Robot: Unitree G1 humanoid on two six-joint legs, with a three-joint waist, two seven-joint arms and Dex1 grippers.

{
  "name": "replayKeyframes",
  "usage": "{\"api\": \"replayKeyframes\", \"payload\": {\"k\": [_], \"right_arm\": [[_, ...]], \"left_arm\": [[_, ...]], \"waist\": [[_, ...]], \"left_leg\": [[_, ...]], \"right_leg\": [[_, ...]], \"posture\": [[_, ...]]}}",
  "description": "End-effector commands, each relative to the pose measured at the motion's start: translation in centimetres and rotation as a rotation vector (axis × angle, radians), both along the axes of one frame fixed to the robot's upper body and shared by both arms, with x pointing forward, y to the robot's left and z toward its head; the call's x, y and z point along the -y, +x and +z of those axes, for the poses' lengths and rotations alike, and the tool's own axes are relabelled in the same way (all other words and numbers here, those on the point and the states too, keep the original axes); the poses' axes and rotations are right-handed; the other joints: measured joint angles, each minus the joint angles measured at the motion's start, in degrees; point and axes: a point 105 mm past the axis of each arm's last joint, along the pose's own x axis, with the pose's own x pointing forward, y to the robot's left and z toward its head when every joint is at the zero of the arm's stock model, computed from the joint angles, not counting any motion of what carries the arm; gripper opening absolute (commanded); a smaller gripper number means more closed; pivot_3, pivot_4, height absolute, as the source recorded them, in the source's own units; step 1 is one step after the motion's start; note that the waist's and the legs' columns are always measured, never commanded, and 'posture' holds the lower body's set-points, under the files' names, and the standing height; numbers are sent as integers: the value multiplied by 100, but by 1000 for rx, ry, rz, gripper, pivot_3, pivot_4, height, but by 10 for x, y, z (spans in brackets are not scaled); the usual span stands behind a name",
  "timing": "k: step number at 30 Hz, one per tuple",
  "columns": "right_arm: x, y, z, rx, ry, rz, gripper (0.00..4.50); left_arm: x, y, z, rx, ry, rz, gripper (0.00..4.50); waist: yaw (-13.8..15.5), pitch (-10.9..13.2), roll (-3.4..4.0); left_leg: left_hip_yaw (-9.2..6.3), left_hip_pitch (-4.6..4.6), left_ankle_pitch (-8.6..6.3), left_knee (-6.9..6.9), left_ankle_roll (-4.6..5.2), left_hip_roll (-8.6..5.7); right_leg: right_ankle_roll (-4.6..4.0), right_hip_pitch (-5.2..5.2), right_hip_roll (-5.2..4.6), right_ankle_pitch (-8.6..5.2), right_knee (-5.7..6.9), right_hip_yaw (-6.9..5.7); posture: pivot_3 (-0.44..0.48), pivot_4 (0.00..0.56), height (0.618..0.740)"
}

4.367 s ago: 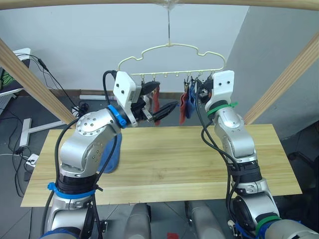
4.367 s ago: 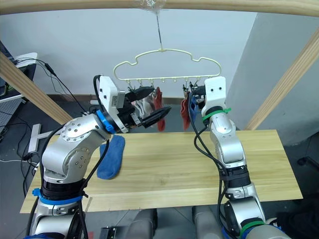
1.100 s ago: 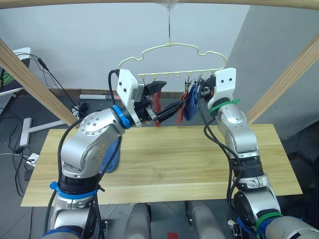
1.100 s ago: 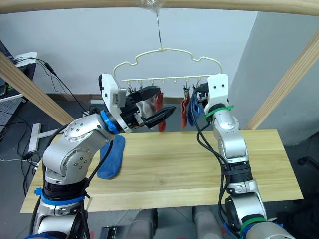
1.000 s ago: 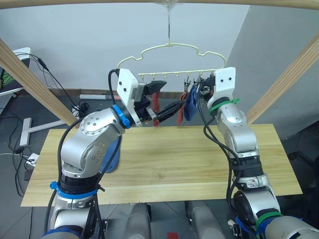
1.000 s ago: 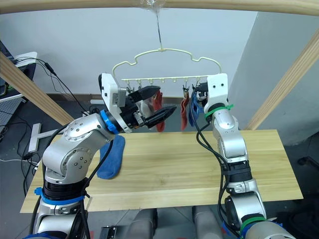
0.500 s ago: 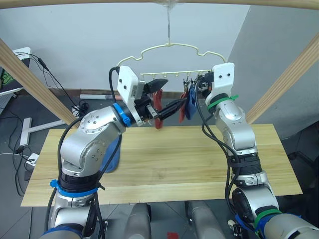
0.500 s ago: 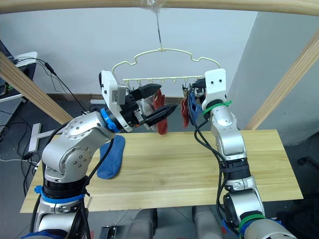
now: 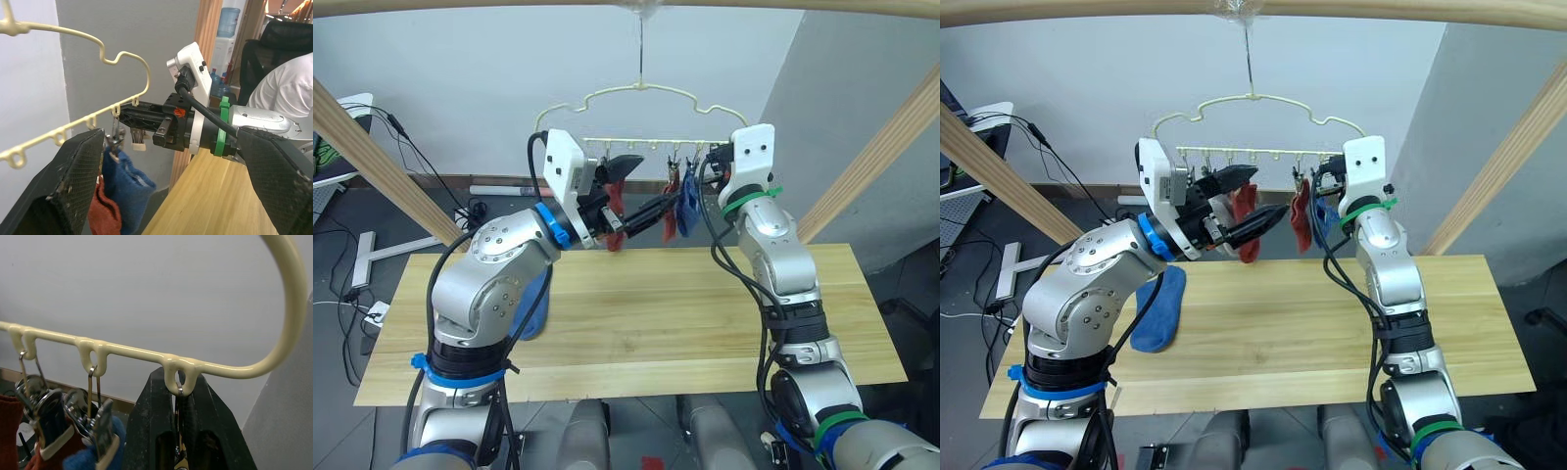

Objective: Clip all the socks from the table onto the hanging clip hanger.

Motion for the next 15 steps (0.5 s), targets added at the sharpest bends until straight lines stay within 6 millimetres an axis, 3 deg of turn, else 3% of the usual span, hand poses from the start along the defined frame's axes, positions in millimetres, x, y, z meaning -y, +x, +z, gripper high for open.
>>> {"api": "replayKeyframes", "payload": {"k": [1,8,12,15], "right_arm": [[7,-5,6,29,-15,9,13],[16,-10,9,-22,-12,64,13],[15,-12,7,-102,21,131,13],[13,-16,6,-151,24,187,13]], "left_arm": [[6,-9,6,42,-12,-28,4500],[12,-14,-13,-11,-22,-32,4500],[-7,-10,-61,-114,51,64,4500],[-37,-2,-97,-183,100,219,4500]], "waist": [[3,0,0],[4,8,-2],[-19,11,3],[-17,18,9]], "left_leg": [[0,0,0,0,0,0],[0,0,0,0,0,0],[1,6,0,0,0,0],[1,8,0,-1,1,1]], "right_leg": [[0,0,0,0,0,0],[0,1,-1,0,0,1],[-2,3,0,-1,2,3],[-6,2,0,-4,3,2]], "posture": [[68,300,740],[41,315,740],[33,318,740],[26,324,740]]}}
